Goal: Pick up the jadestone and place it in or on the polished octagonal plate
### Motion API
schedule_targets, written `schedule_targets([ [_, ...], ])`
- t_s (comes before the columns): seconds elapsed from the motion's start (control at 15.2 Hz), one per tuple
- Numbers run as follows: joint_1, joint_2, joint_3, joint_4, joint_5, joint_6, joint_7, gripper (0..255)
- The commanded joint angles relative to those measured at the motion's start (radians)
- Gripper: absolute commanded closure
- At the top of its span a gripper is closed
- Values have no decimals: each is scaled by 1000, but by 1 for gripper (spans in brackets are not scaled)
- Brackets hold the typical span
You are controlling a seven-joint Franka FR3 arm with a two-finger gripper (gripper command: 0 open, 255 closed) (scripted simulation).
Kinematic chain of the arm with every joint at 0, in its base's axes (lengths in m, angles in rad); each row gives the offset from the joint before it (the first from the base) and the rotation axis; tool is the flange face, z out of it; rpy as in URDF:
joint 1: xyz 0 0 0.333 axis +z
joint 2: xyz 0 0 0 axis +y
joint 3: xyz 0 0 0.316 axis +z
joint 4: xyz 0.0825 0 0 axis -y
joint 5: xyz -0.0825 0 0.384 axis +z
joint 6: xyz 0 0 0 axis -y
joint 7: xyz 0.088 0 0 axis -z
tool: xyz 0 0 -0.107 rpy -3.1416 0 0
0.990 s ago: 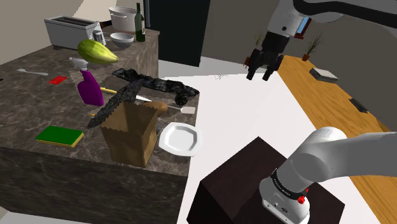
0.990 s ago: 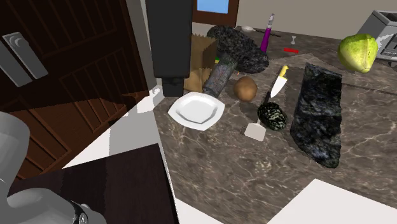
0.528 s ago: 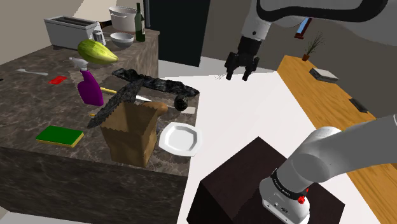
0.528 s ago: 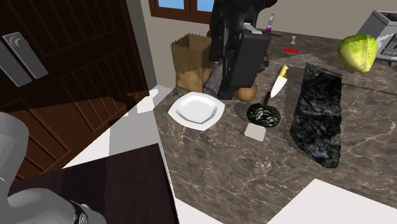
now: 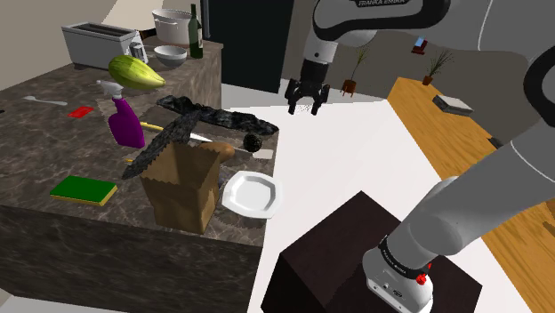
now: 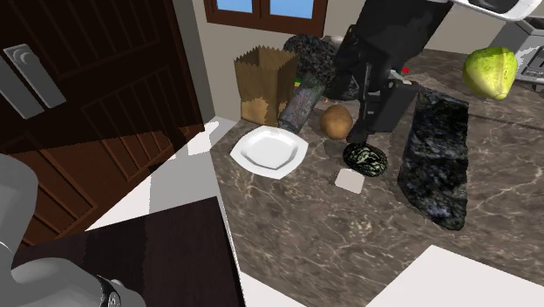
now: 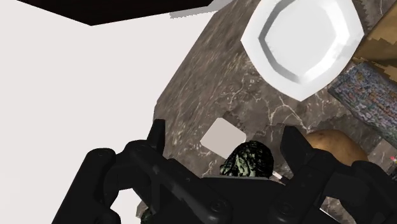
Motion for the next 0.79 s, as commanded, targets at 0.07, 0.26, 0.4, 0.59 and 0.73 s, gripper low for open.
schedule_targets([
  [0.07, 8, 143, 8, 108, 7, 20, 9, 0],
  [0.26, 14, 267, 14, 209, 11, 27, 18, 0],
  [0.4, 18, 351, 18, 284, 13, 26, 24, 0],
  [0.59, 24, 481, 23, 411, 15, 13, 35, 0],
  [0.73, 27, 571, 26, 507, 15, -2, 44, 0],
])
